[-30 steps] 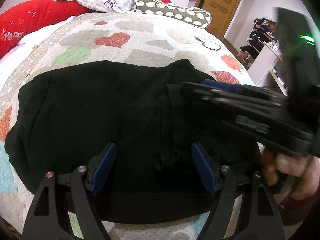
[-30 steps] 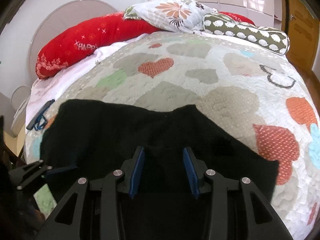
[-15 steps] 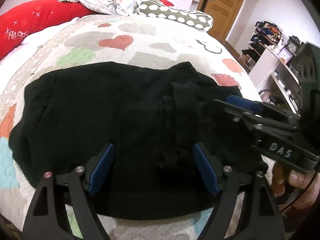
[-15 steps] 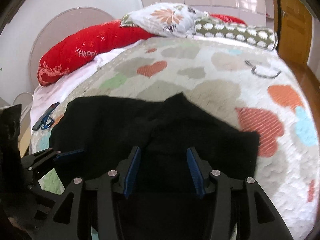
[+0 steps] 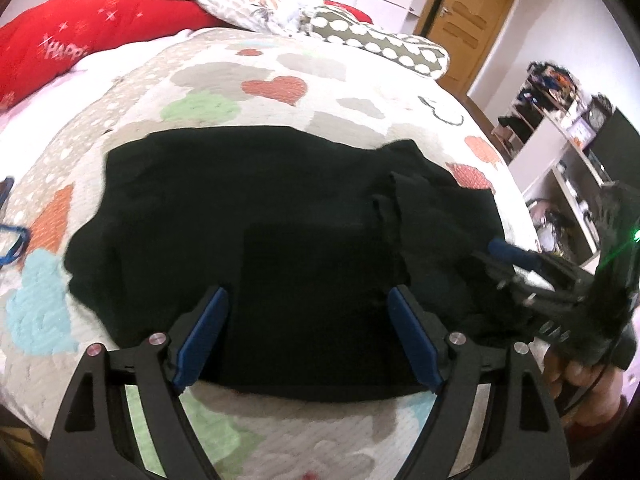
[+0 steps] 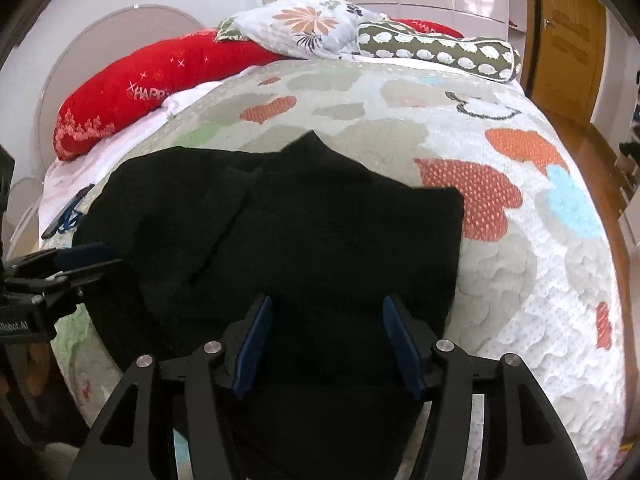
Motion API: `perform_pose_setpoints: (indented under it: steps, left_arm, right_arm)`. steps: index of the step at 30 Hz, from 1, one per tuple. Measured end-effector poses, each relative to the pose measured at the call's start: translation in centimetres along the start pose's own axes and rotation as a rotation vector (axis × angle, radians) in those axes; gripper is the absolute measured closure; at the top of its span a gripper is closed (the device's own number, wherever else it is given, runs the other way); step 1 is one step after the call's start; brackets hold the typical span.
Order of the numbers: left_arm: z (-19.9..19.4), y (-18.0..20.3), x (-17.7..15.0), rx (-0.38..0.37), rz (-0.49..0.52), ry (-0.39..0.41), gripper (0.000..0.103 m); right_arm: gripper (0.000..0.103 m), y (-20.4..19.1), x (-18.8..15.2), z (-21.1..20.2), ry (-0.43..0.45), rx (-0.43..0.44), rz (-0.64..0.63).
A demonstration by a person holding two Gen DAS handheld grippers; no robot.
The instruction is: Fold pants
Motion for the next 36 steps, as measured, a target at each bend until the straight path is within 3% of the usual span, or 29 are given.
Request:
perform_pose_setpoints:
  steps: [5,8,10,14,24,31,36]
  left_arm:
    - [-1.8,-3.6,-1.0,-0.053,-0.105,0.021,0.019]
    - [-2.4,-6.3,-1.8,-0.088,-0.188,0.028,0.017]
    - [-2.6,-7.9,-2.2,-0.072,-0.248,0.031,0.017]
    - [-2.7,-10.1,-2.7,-0.088,-0.322,0.044,0.017]
    - [-1.2,-11.0,-2.9,-0.133,-0.4,0.028,0.016]
    - [-0.1,-9.9,-2.4,-0.144,-0.395,0.042,0.0]
    - [0.4,-10.5,-1.8,-0.17,-0.423,0.049,0.0]
  right_arm:
    - [0.037,-3.3,3.5,-1.9,0.066,0.083,-0.091]
    - [0.032,-6.0,5.4,-1.7,0.068,0.111,-0.166]
    - [0.029,-8.1,6.7,-1.2,0.061,0.148,-0.217]
    - [0.024,-11.3,8.9,0.5,0.04,0.146,-0.296]
    - [0.022,-16.6,12.1,4.1,-0.024,0.149,-0.45]
    - [0.021,-18.2,14.0,6.2,-0.062,0.171,-0.499]
    - [0.021,-19.8,14.4,8.8,-0.115,0.177,-0.556]
Point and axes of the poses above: each gripper's, at about its wrist camera, not at the fingertips, and z roughly the way its jaws point, y to its right, x to its top, the point moved 3 cm from there along z, roughly the way its jaws point, and after that the axes turned 13 degrees about -y, right-handed, at the moved point
